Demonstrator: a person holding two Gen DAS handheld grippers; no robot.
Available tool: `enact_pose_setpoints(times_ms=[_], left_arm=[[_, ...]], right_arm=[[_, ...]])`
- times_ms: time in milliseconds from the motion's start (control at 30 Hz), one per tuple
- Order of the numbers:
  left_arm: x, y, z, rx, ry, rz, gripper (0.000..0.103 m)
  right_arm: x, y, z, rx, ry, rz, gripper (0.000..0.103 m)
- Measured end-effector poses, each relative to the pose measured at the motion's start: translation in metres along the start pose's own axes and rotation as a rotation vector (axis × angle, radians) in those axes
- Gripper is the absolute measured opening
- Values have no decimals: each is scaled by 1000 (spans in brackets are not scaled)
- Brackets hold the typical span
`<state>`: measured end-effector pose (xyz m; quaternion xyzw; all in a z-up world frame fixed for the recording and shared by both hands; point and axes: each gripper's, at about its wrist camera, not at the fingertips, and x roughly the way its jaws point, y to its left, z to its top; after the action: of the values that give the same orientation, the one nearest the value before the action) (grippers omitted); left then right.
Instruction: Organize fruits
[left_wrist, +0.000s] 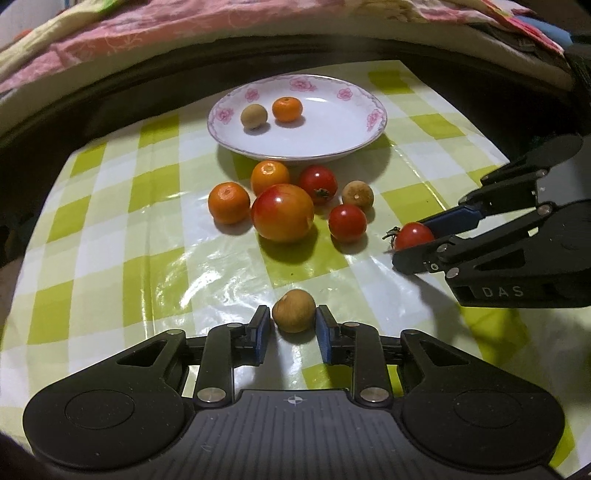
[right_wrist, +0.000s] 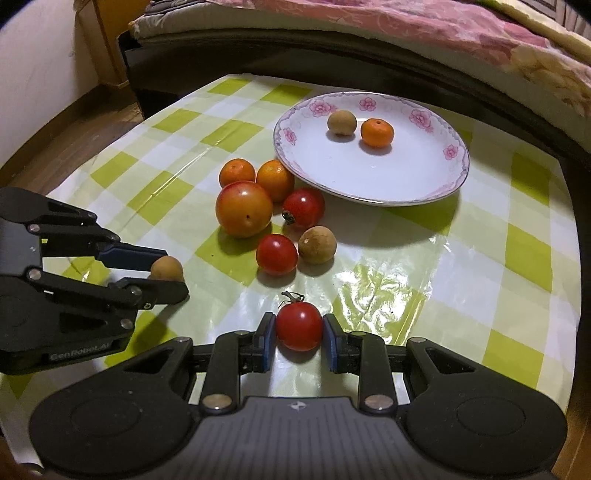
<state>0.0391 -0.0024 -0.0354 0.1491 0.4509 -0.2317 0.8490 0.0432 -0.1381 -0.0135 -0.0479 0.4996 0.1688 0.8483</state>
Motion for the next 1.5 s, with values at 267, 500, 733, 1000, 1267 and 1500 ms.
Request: enact_pose_setpoints(times_ms=[267, 500, 733, 1000, 1267, 1500], left_arm=[[1, 3, 0, -10, -12, 11, 59], [8, -2, 11, 4, -25, -19, 59], [12, -2, 14, -16, -18, -47, 51], [12, -2, 17, -39, 0, -56, 39], [18, -4, 23, -46, -7, -50, 41], [18, -7, 24, -41, 7, -43, 34]], right_arm=[[0, 0, 0, -21, -14, -1, 31], [0, -5, 0, -13, -20, 5, 32], [-1, -8, 0, -7, -14, 12, 32], [-1, -8, 2, 0, -3, 9, 31], [0, -7, 3, 4, 4, 3, 31], [-1, -10, 3, 13, 6, -2, 31]])
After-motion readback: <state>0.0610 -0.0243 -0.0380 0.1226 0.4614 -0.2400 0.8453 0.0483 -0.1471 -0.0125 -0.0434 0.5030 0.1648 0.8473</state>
